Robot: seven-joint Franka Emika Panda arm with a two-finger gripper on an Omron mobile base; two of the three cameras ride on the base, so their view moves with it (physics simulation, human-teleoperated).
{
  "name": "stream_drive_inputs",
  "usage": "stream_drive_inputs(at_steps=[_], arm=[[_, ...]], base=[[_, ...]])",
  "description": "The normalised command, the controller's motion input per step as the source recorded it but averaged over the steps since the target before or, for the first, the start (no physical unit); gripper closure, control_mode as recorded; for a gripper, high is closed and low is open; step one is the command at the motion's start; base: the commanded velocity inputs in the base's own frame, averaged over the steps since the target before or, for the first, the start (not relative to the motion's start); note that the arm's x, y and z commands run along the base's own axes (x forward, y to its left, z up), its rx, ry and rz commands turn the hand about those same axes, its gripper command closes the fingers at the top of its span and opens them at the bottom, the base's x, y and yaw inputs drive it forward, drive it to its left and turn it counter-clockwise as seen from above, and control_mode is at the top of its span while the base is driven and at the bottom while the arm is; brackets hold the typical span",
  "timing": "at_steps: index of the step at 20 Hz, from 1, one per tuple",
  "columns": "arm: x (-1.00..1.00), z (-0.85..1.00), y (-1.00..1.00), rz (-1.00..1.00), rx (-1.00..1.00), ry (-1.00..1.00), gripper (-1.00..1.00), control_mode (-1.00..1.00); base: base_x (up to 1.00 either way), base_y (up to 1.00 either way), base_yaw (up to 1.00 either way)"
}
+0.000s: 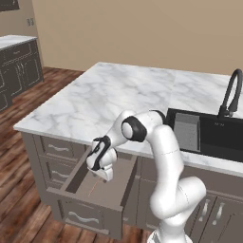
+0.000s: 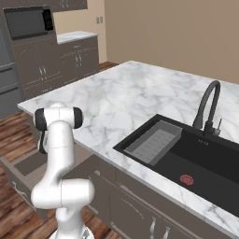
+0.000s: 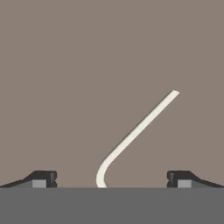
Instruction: Take a straw from the drawer in front and place it inside the glass cup on the dining counter.
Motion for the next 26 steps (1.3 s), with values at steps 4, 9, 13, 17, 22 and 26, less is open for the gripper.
stream_drive_inputs(at_steps=[4, 9, 13, 17, 22, 26], arm=[[0.03, -0.19, 0.0, -0.04, 0.0, 0.03, -1.0, -1.0], [-0.01, -0.3, 0.0, -0.04, 0.0, 0.02, 1.0, -1.0], [-0.2, -0.35, -0.04, -0.04, 0.0, 0.0, 1.0, -1.0], [-0.27, -0.19, -0.08, -0.03, 0.0, -0.02, 1.0, -1.0], [-0.3, -0.03, -0.02, -0.01, 0.0, -0.01, 1.0, -1.0], [-0.19, 0.07, 0.0, -0.01, 0.0, -0.01, 1.0, -1.0]], base=[[0.0, 0.0, 0.0], [0.0, 0.0, 0.0], [0.0, 0.0, 0.0], [0.0, 0.0, 0.0], [0.0, 0.0, 0.0], [0.0, 0.0, 0.0]])
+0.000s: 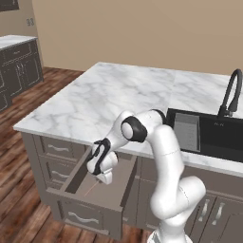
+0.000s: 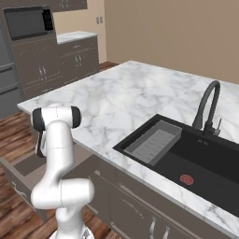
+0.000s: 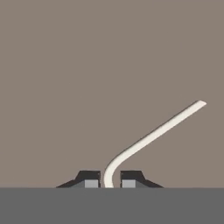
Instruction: Take a straw from the drawer in front and place it inside the glass cup on the dining counter.
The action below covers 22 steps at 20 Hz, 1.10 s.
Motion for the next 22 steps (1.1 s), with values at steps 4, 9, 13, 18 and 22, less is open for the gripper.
stream_drive_inputs(at_steps=[4, 9, 13, 18, 22], arm=[[-0.12, 0.52, 0.0, 0.0, 0.0, -0.1, 1.0, -1.0], [-0.07, 0.93, 0.0, 0.0, 0.0, -0.23, 1.0, -1.0], [-0.26, 0.91, 0.0, 0.0, 0.0, -0.16, 1.0, -1.0], [-0.32, 1.0, 0.0, 0.0, 0.03, -0.01, 1.0, -1.0], [-0.37, 1.0, 0.0, 0.0, 0.01, 0.0, 1.0, -1.0]], base=[[0.0, 0.0, 0.0], [0.0, 0.0, 0.0], [0.0, 0.0, 0.0], [0.0, 0.0, 0.0], [0.0, 0.0, 0.0]])
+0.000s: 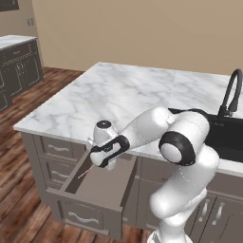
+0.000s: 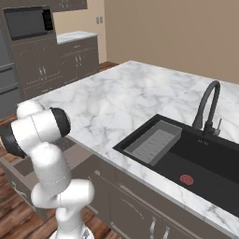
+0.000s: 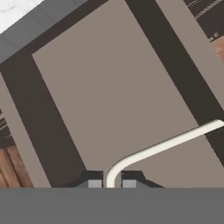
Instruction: Take a straw from the drawer in front and place it inside the glass cup on the dining counter.
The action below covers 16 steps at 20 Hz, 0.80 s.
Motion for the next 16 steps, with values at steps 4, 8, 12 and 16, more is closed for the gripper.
stream_drive_inputs(at_steps=[4, 8, 12, 16], arm=[[-0.45, 1.0, -0.11, 0.0, 0.0, 0.0, 1.0, -1.0], [-0.46, 1.0, -0.23, 0.02, 0.0, -0.02, 1.0, -1.0], [-0.26, 1.0, -0.38, 0.04, 0.0, -0.06, 1.0, -1.0], [-0.09, 1.0, -0.59, 0.01, 0.0, -0.06, 1.0, -1.0]], base=[[0.0, 0.0, 0.0], [0.0, 0.0, 0.0], [0.0, 0.0, 0.0], [0.0, 0.0, 0.0]])
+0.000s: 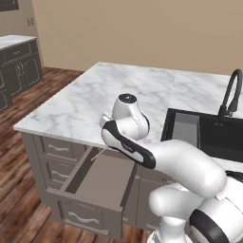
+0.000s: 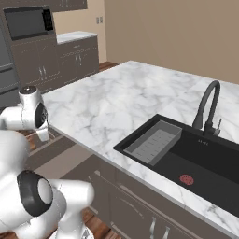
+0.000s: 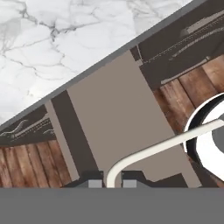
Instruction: Take a straw from the drawer in front and place it inside the glass cup on the dining counter.
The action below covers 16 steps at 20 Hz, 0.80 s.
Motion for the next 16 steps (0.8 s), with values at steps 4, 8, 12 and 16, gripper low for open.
stream_drive_inputs(at_steps=[4, 8, 12, 16], arm=[[-0.01, 0.98, -0.65, 0.0, 0.0, -0.02, 1.0, -1.0], [0.0, 0.64, -0.64, 0.0, -0.03, 0.0, 1.0, -1.0], [0.0, 0.28, -0.54, 0.0, -0.07, 0.0, 1.0, -1.0], [0.0, 0.02, -0.51, 0.0, -0.07, 0.0, 1.0, -1.0]], base=[[0.0, 0.0, 0.0], [0.0, 0.0, 0.0], [0.0, 0.0, 0.0], [0.0, 0.0, 0.0]])
